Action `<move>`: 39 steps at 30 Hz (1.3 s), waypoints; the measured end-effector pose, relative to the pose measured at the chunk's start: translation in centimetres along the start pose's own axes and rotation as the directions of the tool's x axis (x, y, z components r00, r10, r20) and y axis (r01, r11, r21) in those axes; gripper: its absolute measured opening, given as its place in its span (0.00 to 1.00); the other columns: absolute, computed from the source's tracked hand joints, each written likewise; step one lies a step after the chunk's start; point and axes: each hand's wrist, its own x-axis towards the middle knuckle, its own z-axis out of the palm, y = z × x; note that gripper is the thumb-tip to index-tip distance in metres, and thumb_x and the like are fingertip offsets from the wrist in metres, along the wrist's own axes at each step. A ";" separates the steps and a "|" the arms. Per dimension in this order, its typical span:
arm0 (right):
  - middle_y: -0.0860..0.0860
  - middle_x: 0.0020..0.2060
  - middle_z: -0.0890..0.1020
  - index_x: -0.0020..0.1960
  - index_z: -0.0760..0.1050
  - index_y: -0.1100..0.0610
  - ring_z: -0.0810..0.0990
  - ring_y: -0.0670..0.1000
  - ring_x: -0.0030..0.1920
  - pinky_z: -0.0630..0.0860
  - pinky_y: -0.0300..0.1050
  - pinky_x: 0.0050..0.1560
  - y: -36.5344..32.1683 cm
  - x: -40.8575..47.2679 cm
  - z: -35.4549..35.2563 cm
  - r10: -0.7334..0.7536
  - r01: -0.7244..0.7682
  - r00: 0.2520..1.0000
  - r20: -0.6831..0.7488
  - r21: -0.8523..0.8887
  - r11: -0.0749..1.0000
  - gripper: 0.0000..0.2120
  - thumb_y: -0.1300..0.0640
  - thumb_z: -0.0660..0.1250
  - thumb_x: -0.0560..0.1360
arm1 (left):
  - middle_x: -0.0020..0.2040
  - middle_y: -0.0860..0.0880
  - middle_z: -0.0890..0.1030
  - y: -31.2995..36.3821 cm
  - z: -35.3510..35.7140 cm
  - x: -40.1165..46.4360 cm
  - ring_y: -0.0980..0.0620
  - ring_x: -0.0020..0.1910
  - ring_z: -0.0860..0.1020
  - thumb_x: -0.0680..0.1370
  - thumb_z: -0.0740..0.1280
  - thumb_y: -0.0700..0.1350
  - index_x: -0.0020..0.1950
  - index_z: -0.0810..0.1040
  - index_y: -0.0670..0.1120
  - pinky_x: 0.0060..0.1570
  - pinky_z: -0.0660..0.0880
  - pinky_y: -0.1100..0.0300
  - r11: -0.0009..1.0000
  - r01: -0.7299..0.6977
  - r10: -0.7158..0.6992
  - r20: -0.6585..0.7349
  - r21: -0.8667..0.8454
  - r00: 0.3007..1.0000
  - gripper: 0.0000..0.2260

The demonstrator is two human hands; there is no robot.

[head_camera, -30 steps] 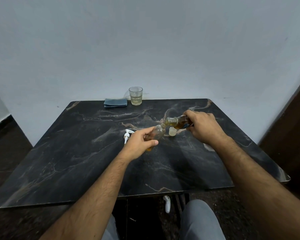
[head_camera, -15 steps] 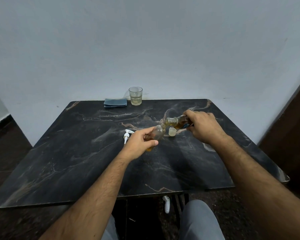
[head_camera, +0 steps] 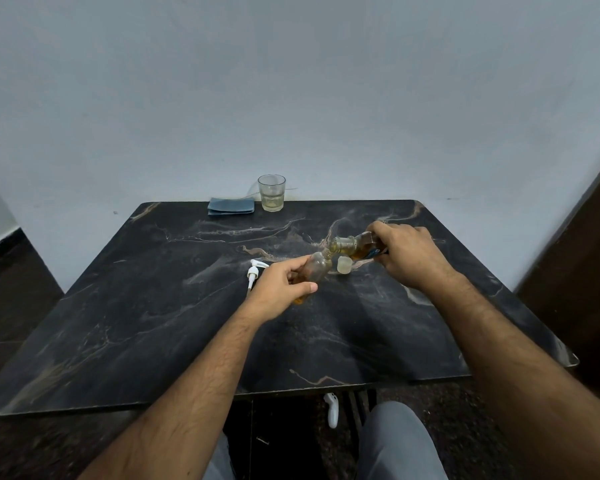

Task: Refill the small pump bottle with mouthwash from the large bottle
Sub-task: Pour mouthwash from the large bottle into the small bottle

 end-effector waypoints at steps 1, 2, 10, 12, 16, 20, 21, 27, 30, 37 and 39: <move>0.48 0.54 0.81 0.61 0.69 0.48 0.77 0.53 0.57 0.68 0.58 0.63 0.0 0.0 0.0 0.000 0.000 1.000 0.002 0.000 1.000 0.17 0.57 0.70 0.76 | 0.53 0.61 0.81 0.1 0.0 0.0 0.66 0.52 0.80 0.74 0.72 0.35 0.71 0.73 0.50 0.46 0.75 0.73 1.000 0.000 0.000 0.001 0.000 1.000 0.26; 0.47 0.54 0.81 0.61 0.69 0.48 0.77 0.53 0.56 0.68 0.58 0.63 0.0 0.0 0.0 -0.001 0.001 1.000 0.001 -0.001 1.000 0.16 0.57 0.70 0.76 | 0.52 0.62 0.81 0.1 0.0 0.0 0.68 0.50 0.79 0.74 0.72 0.36 0.71 0.73 0.50 0.46 0.74 0.74 1.000 0.000 0.000 0.000 0.007 1.000 0.26; 0.48 0.55 0.81 0.61 0.69 0.48 0.77 0.53 0.57 0.69 0.58 0.61 -0.1 0.0 0.1 0.007 -0.007 1.000 -0.008 0.049 0.999 0.17 0.57 0.70 0.76 | 0.55 0.61 0.81 -0.2 0.1 0.1 0.64 0.57 0.79 0.74 0.72 0.35 0.71 0.73 0.48 0.58 0.75 0.68 0.999 0.013 -0.013 0.004 -0.046 1.000 0.26; 0.48 0.56 0.81 0.62 0.69 0.49 0.78 0.54 0.58 0.69 0.58 0.61 -0.2 -0.1 0.1 0.019 -0.018 1.000 -0.001 0.097 0.995 0.17 0.57 0.70 0.76 | 0.57 0.59 0.82 -0.3 0.1 0.1 0.63 0.58 0.79 0.74 0.72 0.34 0.71 0.73 0.47 0.59 0.74 0.66 0.996 0.013 -0.013 0.003 -0.085 1.000 0.26; 0.49 0.56 0.82 0.62 0.69 0.49 0.79 0.55 0.58 0.71 0.61 0.63 -0.4 -0.3 0.3 0.048 -0.051 0.999 0.022 0.214 0.975 0.19 0.58 0.71 0.75 | 0.59 0.55 0.82 -0.2 0.2 0.0 0.59 0.60 0.79 0.74 0.71 0.34 0.71 0.73 0.46 0.62 0.74 0.63 0.990 0.008 -0.008 -0.001 -0.138 1.000 0.26; 0.51 0.59 0.81 0.63 0.70 0.50 0.79 0.55 0.60 0.72 0.61 0.65 -0.7 -0.4 0.7 0.070 -0.081 0.997 0.043 0.317 0.945 0.21 0.59 0.72 0.74 | 0.57 0.56 0.83 -0.1 0.4 -0.1 0.60 0.58 0.80 0.74 0.71 0.34 0.70 0.73 0.49 0.59 0.75 0.66 0.984 0.008 -0.011 -0.015 -0.178 1.000 0.25; 0.51 0.59 0.81 0.63 0.70 0.50 0.79 0.55 0.60 0.73 0.60 0.65 -0.7 -0.5 0.8 0.075 -0.085 0.996 0.042 0.346 0.934 0.21 0.59 0.73 0.74 | 0.56 0.56 0.83 -0.1 0.4 0.0 0.59 0.58 0.80 0.75 0.72 0.34 0.68 0.75 0.53 0.59 0.75 0.65 0.984 0.002 -0.006 -0.019 -0.179 1.000 0.24; 0.48 0.57 0.81 0.61 0.72 0.51 0.79 0.50 0.58 0.79 0.48 0.58 -0.9 -0.6 1.8 0.092 -0.095 0.995 0.034 0.551 0.829 0.19 0.62 0.73 0.74 | 0.58 0.52 0.83 -0.3 0.7 0.2 0.57 0.60 0.80 0.75 0.72 0.37 0.60 0.75 0.62 0.61 0.75 0.60 0.979 -0.018 0.008 -0.049 -0.204 0.999 0.22; 0.45 0.54 0.81 0.59 0.73 0.49 0.80 0.47 0.55 0.78 0.39 0.51 -1.3 -0.9 2.5 0.117 -0.123 0.992 0.054 0.675 0.728 0.18 0.62 0.74 0.73 | 0.58 0.50 0.83 -0.6 0.9 0.2 0.55 0.60 0.80 0.75 0.72 0.36 0.65 0.75 0.54 0.59 0.77 0.61 0.971 -0.015 0.001 -0.058 -0.239 0.998 0.22; 0.48 0.57 0.81 0.62 0.71 0.51 0.80 0.49 0.57 0.78 0.49 0.59 -1.2 -1.6 5.0 0.277 -0.240 0.952 0.130 0.879 0.411 0.22 0.61 0.75 0.72 | 0.59 0.51 0.82 -2.5 1.2 0.0 0.56 0.60 0.80 0.75 0.72 0.38 0.63 0.75 0.54 0.61 0.76 0.58 0.974 0.019 -0.044 -0.107 -0.226 0.993 0.20; 0.49 0.58 0.80 0.64 0.71 0.52 0.80 0.50 0.57 0.78 0.48 0.58 -1.1 -1.9 5.6 0.338 -0.260 0.930 0.146 0.910 0.324 0.24 0.61 0.75 0.72 | 0.58 0.51 0.82 -2.9 1.4 -0.1 0.55 0.59 0.80 0.75 0.72 0.37 0.60 0.75 0.55 0.59 0.77 0.60 0.974 0.027 -0.054 -0.113 -0.225 0.992 0.19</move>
